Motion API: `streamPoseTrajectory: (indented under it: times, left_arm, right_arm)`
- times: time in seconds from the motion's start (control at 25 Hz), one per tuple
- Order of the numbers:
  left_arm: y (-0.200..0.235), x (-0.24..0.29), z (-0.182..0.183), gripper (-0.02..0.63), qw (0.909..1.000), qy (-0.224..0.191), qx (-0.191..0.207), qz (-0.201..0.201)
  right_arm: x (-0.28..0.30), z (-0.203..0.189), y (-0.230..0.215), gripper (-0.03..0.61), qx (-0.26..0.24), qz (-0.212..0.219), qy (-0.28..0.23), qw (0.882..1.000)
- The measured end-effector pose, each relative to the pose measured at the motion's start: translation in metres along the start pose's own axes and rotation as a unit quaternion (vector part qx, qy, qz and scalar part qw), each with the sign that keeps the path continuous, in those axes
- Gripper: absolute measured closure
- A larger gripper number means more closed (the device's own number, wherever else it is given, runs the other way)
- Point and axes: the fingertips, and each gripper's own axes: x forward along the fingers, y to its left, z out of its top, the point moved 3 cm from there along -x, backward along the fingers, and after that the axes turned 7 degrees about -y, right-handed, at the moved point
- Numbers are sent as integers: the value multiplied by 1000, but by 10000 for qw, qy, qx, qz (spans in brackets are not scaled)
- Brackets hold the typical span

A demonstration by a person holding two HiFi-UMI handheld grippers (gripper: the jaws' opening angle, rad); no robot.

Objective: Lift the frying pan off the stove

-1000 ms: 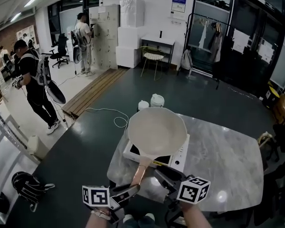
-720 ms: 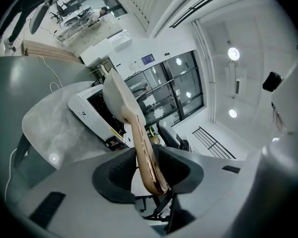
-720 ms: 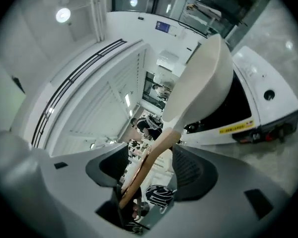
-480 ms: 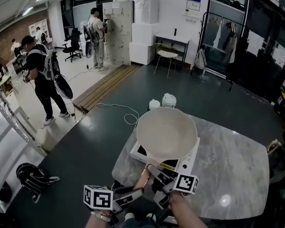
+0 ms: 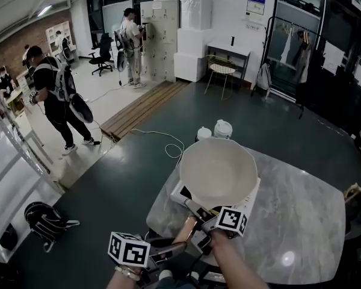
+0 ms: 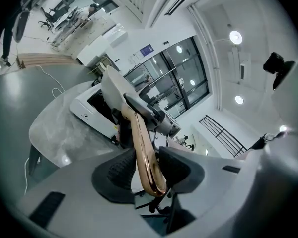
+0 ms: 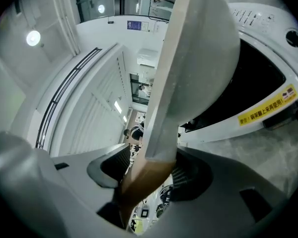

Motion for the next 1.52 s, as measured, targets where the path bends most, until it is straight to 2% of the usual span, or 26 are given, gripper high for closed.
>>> streamPoseTrajectory:
  times: [0.16, 0.36, 0.6, 0.8, 0.92, 1.36, 1.52]
  left_arm:
    - [1, 2, -3, 456, 9998, 132, 105, 105]
    - [2, 3, -6, 456, 9994, 215, 212, 182]
    - [-1, -1, -3, 454, 10000, 38, 31, -58]
    - [-6, -5, 2, 453, 9995, -120, 34, -285]
    - [-8, -6, 8, 456, 9989, -256, 51, -382]
    - [-43, -6, 24, 454, 9948, -369, 629, -717]
    - [-55, -10, 27, 454, 9921, -600, 746, -810]
  right_arm:
    - [9, 1, -4, 366, 167, -76, 170, 9997]
    - [9, -2, -5, 371, 53, -68, 231, 9997]
    - [9, -4, -1, 364, 59, -71, 247, 9997]
    - [7, -1, 10, 360, 32, 4, 268, 9996]
    - [10, 4, 20, 360, -126, 31, 294, 9995]
    - [3, 17, 81, 360, -1013, 301, 307, 9939]
    - [-2, 19, 100, 359, -1273, 423, 257, 9906]
